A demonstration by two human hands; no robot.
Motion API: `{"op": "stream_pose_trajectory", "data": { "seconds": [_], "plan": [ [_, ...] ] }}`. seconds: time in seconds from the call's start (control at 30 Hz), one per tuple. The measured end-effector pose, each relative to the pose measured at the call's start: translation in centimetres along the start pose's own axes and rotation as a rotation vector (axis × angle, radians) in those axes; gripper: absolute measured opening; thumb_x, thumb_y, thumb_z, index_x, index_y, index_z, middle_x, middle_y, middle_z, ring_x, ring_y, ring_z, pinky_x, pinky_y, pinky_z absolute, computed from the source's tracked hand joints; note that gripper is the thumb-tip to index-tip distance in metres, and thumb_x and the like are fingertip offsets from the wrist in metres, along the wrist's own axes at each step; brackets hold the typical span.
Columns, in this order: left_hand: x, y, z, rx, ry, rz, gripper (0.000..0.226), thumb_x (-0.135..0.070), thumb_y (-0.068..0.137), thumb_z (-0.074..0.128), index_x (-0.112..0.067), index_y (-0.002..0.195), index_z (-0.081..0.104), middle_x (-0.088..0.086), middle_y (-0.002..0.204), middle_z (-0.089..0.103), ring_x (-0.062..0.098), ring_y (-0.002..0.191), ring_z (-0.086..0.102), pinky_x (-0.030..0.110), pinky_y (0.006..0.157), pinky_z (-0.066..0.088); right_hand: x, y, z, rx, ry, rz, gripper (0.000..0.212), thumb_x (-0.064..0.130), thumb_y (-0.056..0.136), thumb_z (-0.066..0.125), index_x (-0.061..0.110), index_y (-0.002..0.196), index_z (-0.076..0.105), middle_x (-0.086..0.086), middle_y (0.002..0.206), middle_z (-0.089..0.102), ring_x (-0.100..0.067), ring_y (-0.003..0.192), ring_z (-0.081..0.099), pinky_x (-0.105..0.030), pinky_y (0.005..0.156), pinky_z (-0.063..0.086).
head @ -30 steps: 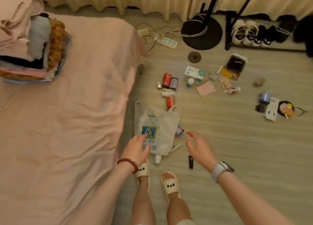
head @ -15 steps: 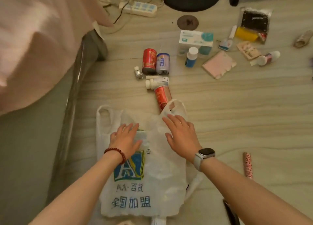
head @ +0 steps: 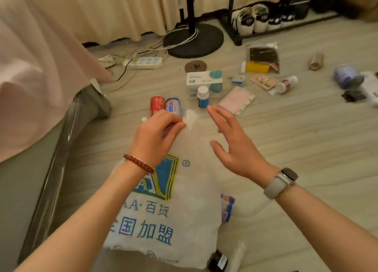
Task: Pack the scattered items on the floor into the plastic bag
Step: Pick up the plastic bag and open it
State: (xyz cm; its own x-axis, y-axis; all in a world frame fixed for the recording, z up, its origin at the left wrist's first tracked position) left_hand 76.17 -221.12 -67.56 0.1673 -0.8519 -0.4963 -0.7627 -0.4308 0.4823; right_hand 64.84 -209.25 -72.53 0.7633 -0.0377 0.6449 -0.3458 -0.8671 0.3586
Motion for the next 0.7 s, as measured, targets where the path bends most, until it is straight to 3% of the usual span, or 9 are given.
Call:
{"op": "stream_pose_trajectory", "data": {
  "seconds": [0.1, 0.17, 0.23, 0.33, 0.4, 0.47, 0.57, 0.63, 0.7],
  "plan": [
    [-5.1, 3.4, 0.8, -0.095, -0.078, 0.156, 0.024, -0.023, 0.085, 0.054, -0.002, 0.078, 0.064, 0.0, 0.069, 0.054, 0.003, 0.065, 0.044, 0.009, 0.064, 0.035, 0.5, 0.9, -4.7, -0.032, -0.041, -0.03, 0.065, 0.023, 0.084, 0.046, 0.03, 0.143, 0.02, 0.011, 0.15, 0.021, -0.015, 0.136, 0.028, -0.033, 0.098, 0.043],
    [-7.1, 3.9, 1.2, -0.133, -0.089, 0.206, 0.023, -0.022, 0.085, 0.055, -0.002, 0.078, 0.065, 0.002, 0.067, 0.056, 0.004, 0.064, 0.045, 0.008, 0.063, 0.035, 0.2, 0.4, -6.2, -0.012, -0.08, -0.013, 0.048, 0.032, 0.081, 0.042, 0.027, 0.128, 0.046, 0.006, 0.134, 0.047, -0.016, 0.117, 0.047, -0.036, 0.086, 0.05],
    [-7.9, 3.5, 1.9, -0.127, -0.083, 0.242, 0.025, -0.024, 0.085, 0.056, -0.003, 0.078, 0.066, 0.007, 0.066, 0.06, 0.008, 0.063, 0.047, 0.01, 0.063, 0.036, -0.1, -0.7, -6.9, 0.024, -0.063, 0.014, 0.037, 0.038, 0.078, 0.043, 0.03, 0.112, 0.055, 0.013, 0.115, 0.051, -0.004, 0.087, 0.051, -0.027, 0.07, 0.046],
    [-7.7, 2.1, 2.9, -0.093, -0.118, 0.259, 0.03, -0.029, 0.086, 0.053, -0.003, 0.078, 0.065, 0.009, 0.067, 0.061, 0.009, 0.062, 0.047, 0.011, 0.064, 0.037, -0.7, -2.3, -6.9, 0.112, -0.014, 0.045, 0.045, 0.032, 0.081, 0.054, 0.048, 0.121, 0.042, 0.027, 0.131, 0.036, 0.0, 0.077, 0.049, -0.013, 0.067, 0.04],
    [-7.4, 1.3, 3.5, -0.07, -0.131, 0.259, 0.028, -0.028, 0.086, 0.053, -0.003, 0.078, 0.065, 0.009, 0.068, 0.061, 0.009, 0.064, 0.048, 0.012, 0.065, 0.039, -1.4, -3.0, -6.0, 0.18, 0.02, 0.092, 0.034, 0.021, 0.083, 0.059, 0.037, 0.112, 0.056, 0.022, 0.142, 0.033, -0.002, 0.075, 0.051, -0.007, 0.067, 0.038],
    [-6.9, 0.6, 3.9, -0.046, -0.118, 0.261, 0.028, -0.028, 0.086, 0.053, -0.003, 0.079, 0.065, 0.009, 0.069, 0.062, 0.009, 0.066, 0.05, 0.014, 0.066, 0.041, -1.7, -3.4, -4.9, 0.244, 0.049, 0.13, 0.012, 0.018, 0.083, 0.059, 0.028, 0.09, 0.06, 0.016, 0.137, 0.047, -0.009, 0.07, 0.053, -0.006, 0.063, 0.036],
    [-6.0, -0.5, 4.3, -0.026, -0.104, 0.252, 0.028, -0.029, 0.087, 0.053, -0.004, 0.079, 0.064, 0.009, 0.07, 0.062, 0.009, 0.067, 0.051, 0.015, 0.066, 0.043, -2.0, -3.9, -3.3, 0.334, 0.11, 0.224, 0.031, 0.02, 0.084, 0.059, 0.032, 0.11, 0.048, 0.026, 0.105, 0.059, -0.014, 0.073, 0.056, -0.009, 0.062, 0.037],
    [-5.5, -1.1, 4.5, -0.015, -0.089, 0.246, 0.031, -0.031, 0.088, 0.05, -0.005, 0.079, 0.064, 0.008, 0.07, 0.061, 0.009, 0.066, 0.05, 0.018, 0.063, 0.044, -1.9, -4.2, -2.5, 0.423, 0.111, 0.266, 0.043, 0.028, 0.088, 0.055, 0.034, 0.129, 0.042, 0.013, 0.091, 0.063, -0.015, 0.079, 0.056, -0.013, 0.065, 0.039],
    [-5.0, -1.5, 4.6, -0.021, -0.061, 0.238, 0.031, -0.031, 0.088, 0.051, -0.005, 0.079, 0.065, 0.007, 0.07, 0.062, 0.008, 0.066, 0.05, 0.02, 0.062, 0.045, -1.6, -4.6, -1.3, 0.531, 0.211, 0.304, 0.03, 0.038, 0.092, 0.047, 0.039, 0.121, 0.052, 0.002, 0.093, 0.066, -0.016, 0.084, 0.058, -0.022, 0.073, 0.043]
  ]
}}
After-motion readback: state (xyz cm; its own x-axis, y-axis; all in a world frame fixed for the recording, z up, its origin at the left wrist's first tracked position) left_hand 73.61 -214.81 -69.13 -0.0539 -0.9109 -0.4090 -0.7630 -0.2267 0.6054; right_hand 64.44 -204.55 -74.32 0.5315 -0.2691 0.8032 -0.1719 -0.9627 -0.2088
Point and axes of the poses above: each hand's wrist, its own y-axis towards the middle knuckle, its own z-axis out of the palm, x = y × z, the point moved 6 cm from there along y, towards the middle knuckle
